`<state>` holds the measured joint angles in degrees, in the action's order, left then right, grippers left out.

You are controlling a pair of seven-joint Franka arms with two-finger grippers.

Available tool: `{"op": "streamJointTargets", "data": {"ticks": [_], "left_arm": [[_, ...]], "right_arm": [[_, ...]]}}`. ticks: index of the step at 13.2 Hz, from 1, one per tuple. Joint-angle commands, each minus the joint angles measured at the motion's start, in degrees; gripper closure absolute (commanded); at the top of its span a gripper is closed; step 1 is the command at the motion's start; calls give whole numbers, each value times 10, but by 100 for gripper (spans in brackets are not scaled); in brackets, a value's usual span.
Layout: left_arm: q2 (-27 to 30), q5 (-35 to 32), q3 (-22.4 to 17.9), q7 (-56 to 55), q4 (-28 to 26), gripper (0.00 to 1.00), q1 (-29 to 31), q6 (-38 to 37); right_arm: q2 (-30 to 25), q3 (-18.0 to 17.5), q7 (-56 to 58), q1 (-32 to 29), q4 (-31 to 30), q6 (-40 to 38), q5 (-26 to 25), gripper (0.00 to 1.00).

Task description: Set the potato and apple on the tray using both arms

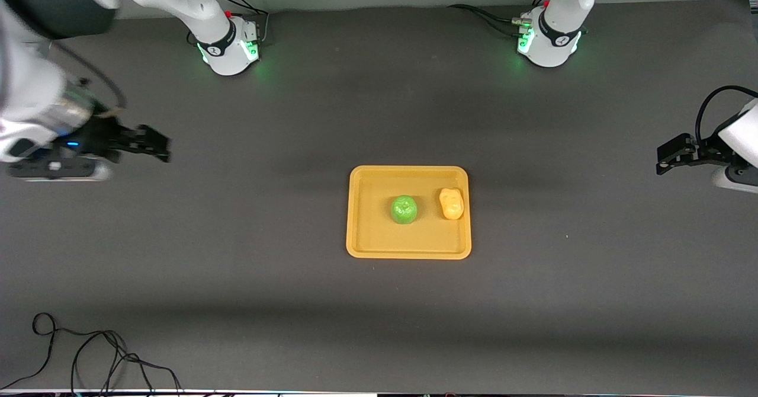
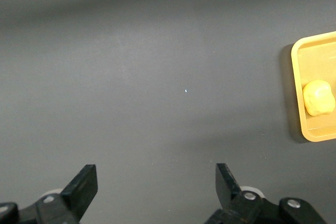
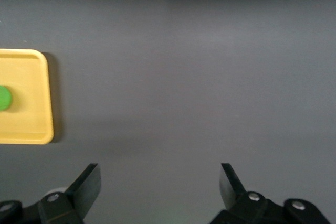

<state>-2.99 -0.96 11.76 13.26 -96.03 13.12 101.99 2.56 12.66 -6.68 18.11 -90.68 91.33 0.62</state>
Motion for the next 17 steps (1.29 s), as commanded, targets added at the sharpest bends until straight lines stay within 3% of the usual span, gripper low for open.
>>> {"op": "streamJointTargets", "data": {"ticks": [1, 3, 4, 10, 13, 17], "left_arm": [[9, 2, -1, -10, -5, 0, -1, -1], [9, 2, -1, -10, -5, 0, -1, -1], [9, 2, -1, -10, -5, 0, -1, -1], [6, 2, -1, -10, -5, 0, -1, 4], [5, 2, -1, -10, -5, 0, 0, 4], [5, 2, -1, -10, -5, 0, 0, 4]], "right_arm": [[-19, -96, 55, -137, -24, 12, -9, 0], [-19, -153, 71, -223, -24, 13, -9, 0], [-19, -156, 71, -232, -24, 13, -8, 0], [-4, -154, 69, -231, -8, 13, -8, 0], [-5, -104, 62, -182, -8, 12, -7, 0], [-5, -100, 62, -184, -9, 9, -3, 0]]}}
